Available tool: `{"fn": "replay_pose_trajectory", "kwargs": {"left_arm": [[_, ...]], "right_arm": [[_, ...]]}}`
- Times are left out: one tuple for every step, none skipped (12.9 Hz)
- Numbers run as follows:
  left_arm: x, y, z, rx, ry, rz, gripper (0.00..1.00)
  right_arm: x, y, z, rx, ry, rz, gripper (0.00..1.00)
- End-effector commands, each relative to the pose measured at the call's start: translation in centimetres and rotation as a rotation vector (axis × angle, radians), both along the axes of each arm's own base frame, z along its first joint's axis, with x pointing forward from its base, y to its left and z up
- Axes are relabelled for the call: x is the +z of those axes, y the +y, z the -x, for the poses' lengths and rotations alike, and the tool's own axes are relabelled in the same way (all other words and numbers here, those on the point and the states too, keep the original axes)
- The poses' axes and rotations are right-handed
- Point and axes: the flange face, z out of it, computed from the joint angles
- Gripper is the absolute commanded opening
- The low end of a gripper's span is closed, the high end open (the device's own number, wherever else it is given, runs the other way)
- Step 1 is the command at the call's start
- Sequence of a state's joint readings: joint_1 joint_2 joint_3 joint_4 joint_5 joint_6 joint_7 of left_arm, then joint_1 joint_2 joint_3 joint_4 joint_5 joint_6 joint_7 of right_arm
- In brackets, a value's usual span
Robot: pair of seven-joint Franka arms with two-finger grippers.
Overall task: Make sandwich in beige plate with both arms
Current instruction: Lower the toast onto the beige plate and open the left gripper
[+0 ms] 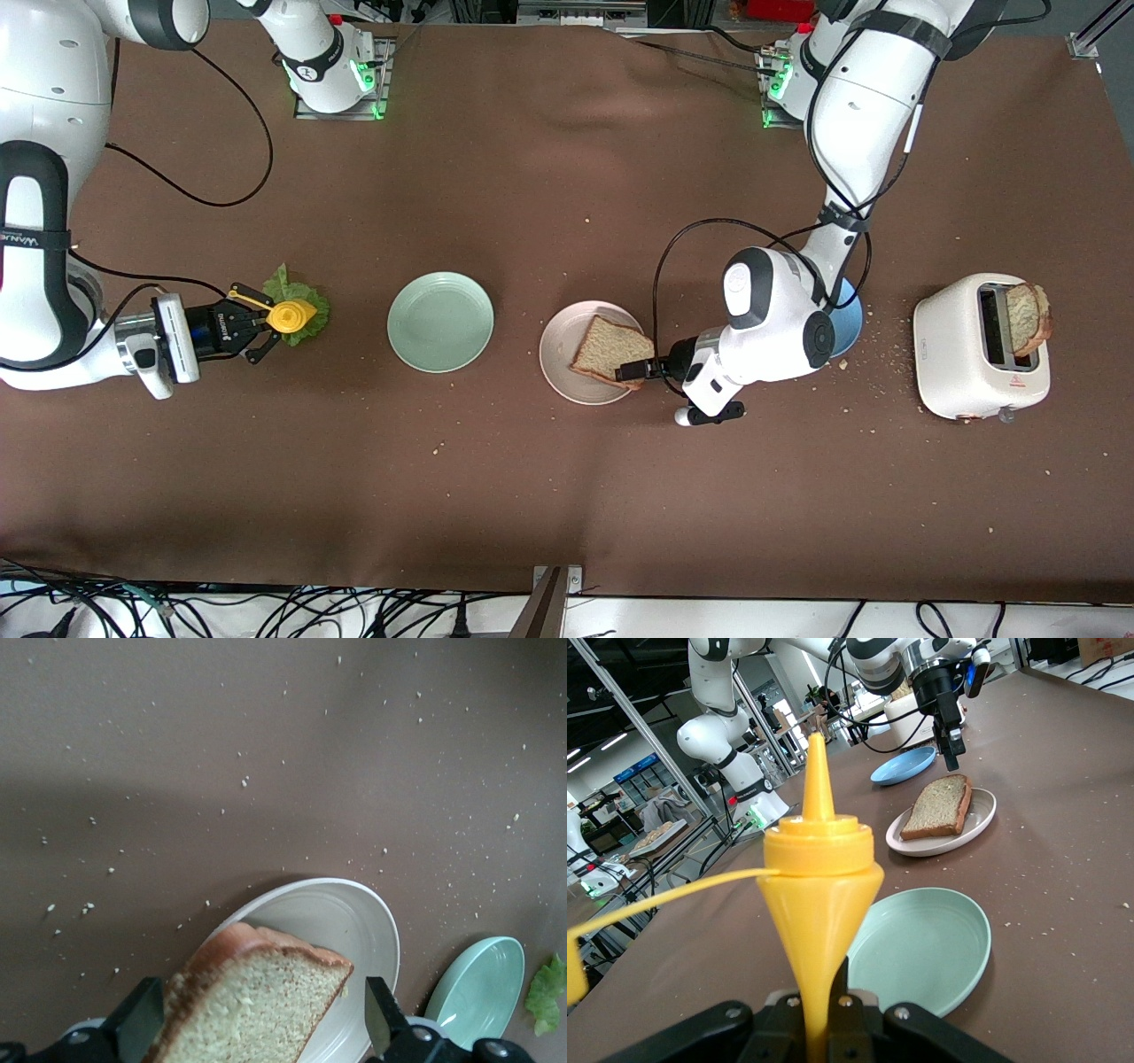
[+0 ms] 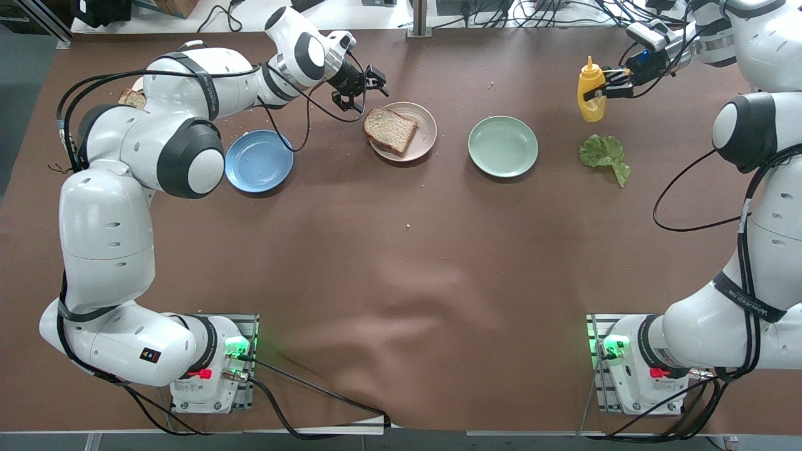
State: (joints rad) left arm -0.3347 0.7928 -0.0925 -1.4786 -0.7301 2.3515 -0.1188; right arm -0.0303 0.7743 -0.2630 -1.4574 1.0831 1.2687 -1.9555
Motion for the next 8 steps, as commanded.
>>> {"fn": "replay_pose_trajectory", "kwargs": {"left_arm": [[1.0, 0.5, -0.3, 0.037, -0.024, -0.038, 1.0], [1.4, 1.3, -0.8, 0.047, -0.034, -0.049, 1.0], [1.7, 2.1, -1.3, 0.058, -0.045, -0.056, 1.0], [2.6, 3.4, -1.8, 0.075, -0.058, -0.069, 1.0], [3.4, 5.3, -2.5, 0.082, -0.077, -0.101, 1.0], [4.1, 6.8, -3.0, 0.069, -0.102, -0.15, 1.0], [4.5, 8.1, -3.4, 0.053, -0.108, -0.184, 1.0], [5.0, 10.1, -3.9, 0.047, -0.093, -0.203, 1.0]], "right_arm": [[0.4, 0.1, -0.3, 0.004, 0.006, 0.006, 0.0], [0.4, 0.2, -0.4, 0.004, 0.007, 0.011, 0.0], [0.7, 0.9, -0.6, 0.008, -0.003, 0.023, 0.0], [0.8, 2.1, -1.0, 0.018, -0.016, 0.043, 0.0], [0.7, 2.8, -1.2, 0.007, -0.001, 0.07, 0.0], [0.9, 3.8, -1.7, -0.012, 0.027, 0.108, 0.0], [2.1, 5.6, -2.5, -0.001, 0.025, 0.163, 0.0], [2.9, 7.4, -3.2, 0.004, 0.029, 0.22, 0.0]]}}
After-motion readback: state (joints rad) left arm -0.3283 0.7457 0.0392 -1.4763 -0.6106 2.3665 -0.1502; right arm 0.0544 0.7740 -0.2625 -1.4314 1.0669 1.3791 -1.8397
